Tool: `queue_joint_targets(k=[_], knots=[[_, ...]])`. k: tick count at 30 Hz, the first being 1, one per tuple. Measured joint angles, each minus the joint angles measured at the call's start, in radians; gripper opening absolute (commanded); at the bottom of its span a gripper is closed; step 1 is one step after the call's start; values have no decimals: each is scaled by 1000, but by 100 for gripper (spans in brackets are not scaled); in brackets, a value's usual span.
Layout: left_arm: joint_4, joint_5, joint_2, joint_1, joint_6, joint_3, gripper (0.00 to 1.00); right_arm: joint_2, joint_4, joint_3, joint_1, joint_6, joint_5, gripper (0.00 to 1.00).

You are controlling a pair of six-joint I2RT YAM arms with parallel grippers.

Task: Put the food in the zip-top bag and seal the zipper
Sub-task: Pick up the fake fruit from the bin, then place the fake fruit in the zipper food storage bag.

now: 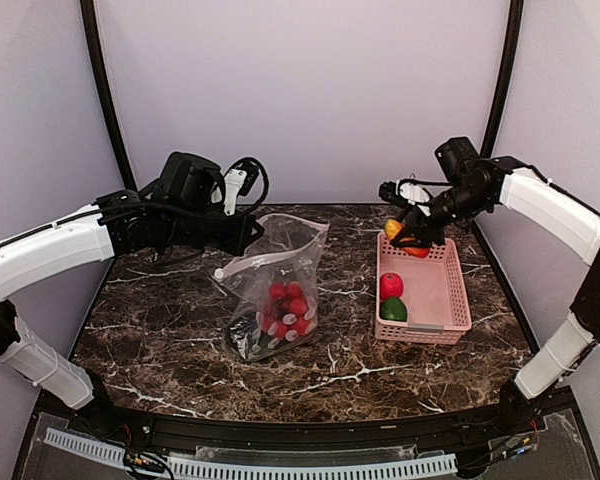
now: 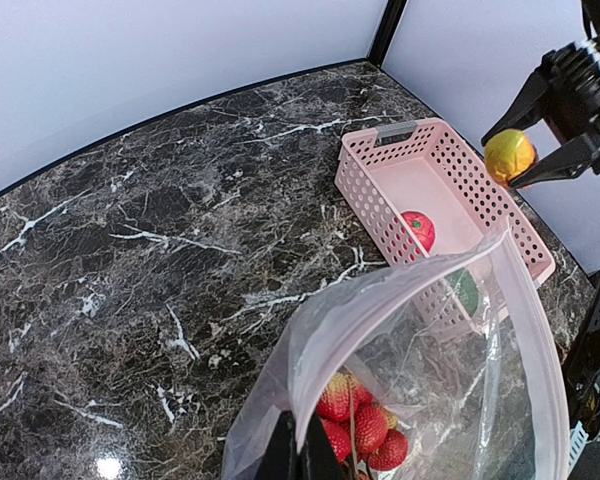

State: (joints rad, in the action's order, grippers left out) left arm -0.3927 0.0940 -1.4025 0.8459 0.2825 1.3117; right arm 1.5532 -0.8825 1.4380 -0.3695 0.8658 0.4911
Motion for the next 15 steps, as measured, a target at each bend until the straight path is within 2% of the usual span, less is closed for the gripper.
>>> queue_joint_targets(k=[7,15], knots=[[0,-1,-2,0,0,0,1,-5,1,186,-63,-80,186,31],[-2,-2,-19,0,6,30,1,-11,88,278,-127,-204,360,31]])
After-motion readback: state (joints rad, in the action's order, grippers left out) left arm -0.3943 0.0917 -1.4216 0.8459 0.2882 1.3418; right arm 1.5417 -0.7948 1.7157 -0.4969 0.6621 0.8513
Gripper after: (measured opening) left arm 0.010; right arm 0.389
